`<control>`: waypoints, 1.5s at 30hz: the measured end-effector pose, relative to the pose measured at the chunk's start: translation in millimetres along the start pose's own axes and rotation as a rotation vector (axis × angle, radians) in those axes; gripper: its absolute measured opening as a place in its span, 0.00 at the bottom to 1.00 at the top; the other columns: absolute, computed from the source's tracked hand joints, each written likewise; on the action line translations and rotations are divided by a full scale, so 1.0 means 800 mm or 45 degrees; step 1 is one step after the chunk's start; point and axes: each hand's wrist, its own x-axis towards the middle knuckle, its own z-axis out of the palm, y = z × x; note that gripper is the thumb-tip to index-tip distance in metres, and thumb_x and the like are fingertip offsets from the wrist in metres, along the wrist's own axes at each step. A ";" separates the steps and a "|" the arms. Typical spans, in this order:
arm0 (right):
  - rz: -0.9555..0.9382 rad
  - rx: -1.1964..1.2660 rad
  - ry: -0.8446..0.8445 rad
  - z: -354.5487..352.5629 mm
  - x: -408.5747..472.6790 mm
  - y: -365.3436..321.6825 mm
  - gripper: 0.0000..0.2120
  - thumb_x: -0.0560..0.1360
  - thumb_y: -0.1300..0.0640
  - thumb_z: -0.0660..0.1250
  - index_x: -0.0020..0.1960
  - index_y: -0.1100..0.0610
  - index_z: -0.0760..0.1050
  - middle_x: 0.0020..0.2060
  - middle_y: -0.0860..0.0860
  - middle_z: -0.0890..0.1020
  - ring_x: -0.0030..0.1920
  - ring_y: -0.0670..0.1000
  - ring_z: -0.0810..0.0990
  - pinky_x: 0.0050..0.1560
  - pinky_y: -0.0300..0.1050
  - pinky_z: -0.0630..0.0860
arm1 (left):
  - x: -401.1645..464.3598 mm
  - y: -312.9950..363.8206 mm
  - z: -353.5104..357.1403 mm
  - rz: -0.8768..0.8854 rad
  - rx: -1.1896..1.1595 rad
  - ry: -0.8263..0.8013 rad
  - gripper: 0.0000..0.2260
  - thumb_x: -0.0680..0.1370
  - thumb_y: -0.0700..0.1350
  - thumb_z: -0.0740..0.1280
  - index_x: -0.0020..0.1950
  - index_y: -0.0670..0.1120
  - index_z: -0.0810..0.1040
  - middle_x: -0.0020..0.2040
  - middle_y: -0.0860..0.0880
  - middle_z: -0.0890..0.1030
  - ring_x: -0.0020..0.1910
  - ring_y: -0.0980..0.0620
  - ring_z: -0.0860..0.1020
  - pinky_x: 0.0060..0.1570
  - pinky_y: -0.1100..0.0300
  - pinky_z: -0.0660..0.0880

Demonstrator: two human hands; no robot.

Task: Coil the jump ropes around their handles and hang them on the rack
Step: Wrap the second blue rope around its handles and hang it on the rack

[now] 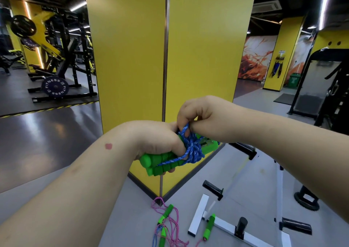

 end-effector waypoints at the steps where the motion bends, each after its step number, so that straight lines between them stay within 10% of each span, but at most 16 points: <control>1: -0.011 0.004 0.017 0.002 0.000 0.002 0.16 0.65 0.61 0.58 0.40 0.45 0.82 0.44 0.45 0.82 0.47 0.51 0.82 0.45 0.56 0.81 | 0.001 0.001 -0.001 0.005 0.059 0.007 0.13 0.78 0.35 0.67 0.57 0.51 0.73 0.48 0.36 0.83 0.39 0.42 0.84 0.43 0.45 0.83; 9: 0.190 -0.090 0.198 0.012 -0.003 0.041 0.13 0.74 0.58 0.62 0.47 0.41 0.80 0.30 0.39 0.78 0.31 0.43 0.74 0.33 0.45 0.72 | 0.027 0.012 0.028 0.006 0.173 0.057 0.15 0.73 0.39 0.69 0.59 0.44 0.74 0.48 0.34 0.85 0.38 0.41 0.83 0.41 0.45 0.83; 14: 0.288 -0.114 0.207 0.020 -0.006 0.066 0.09 0.75 0.54 0.63 0.44 0.42 0.80 0.31 0.35 0.79 0.32 0.40 0.74 0.34 0.40 0.68 | 0.048 0.017 0.047 0.044 0.619 0.241 0.11 0.70 0.46 0.71 0.50 0.46 0.75 0.38 0.48 0.75 0.35 0.49 0.72 0.35 0.55 0.68; 23: 0.375 0.115 0.141 0.012 -0.017 0.098 0.11 0.76 0.59 0.64 0.46 0.47 0.84 0.40 0.43 0.85 0.42 0.44 0.83 0.44 0.43 0.81 | 0.074 0.010 0.076 0.216 0.440 0.433 0.17 0.79 0.61 0.64 0.38 0.50 0.71 0.27 0.55 0.70 0.27 0.53 0.69 0.29 0.59 0.62; 38: 0.470 0.307 0.162 0.027 -0.041 0.103 0.11 0.74 0.65 0.65 0.45 0.51 0.83 0.32 0.45 0.81 0.31 0.43 0.77 0.32 0.38 0.75 | 0.081 -0.010 0.088 0.213 0.653 0.399 0.19 0.71 0.67 0.73 0.46 0.53 0.79 0.38 0.53 0.81 0.36 0.55 0.78 0.30 0.57 0.69; 45: 0.383 0.496 0.344 0.027 -0.045 0.088 0.13 0.77 0.63 0.64 0.45 0.49 0.83 0.37 0.54 0.83 0.37 0.51 0.79 0.39 0.47 0.77 | 0.069 -0.021 0.077 0.159 0.147 0.156 0.25 0.64 0.64 0.75 0.57 0.56 0.78 0.49 0.53 0.87 0.51 0.51 0.85 0.58 0.45 0.80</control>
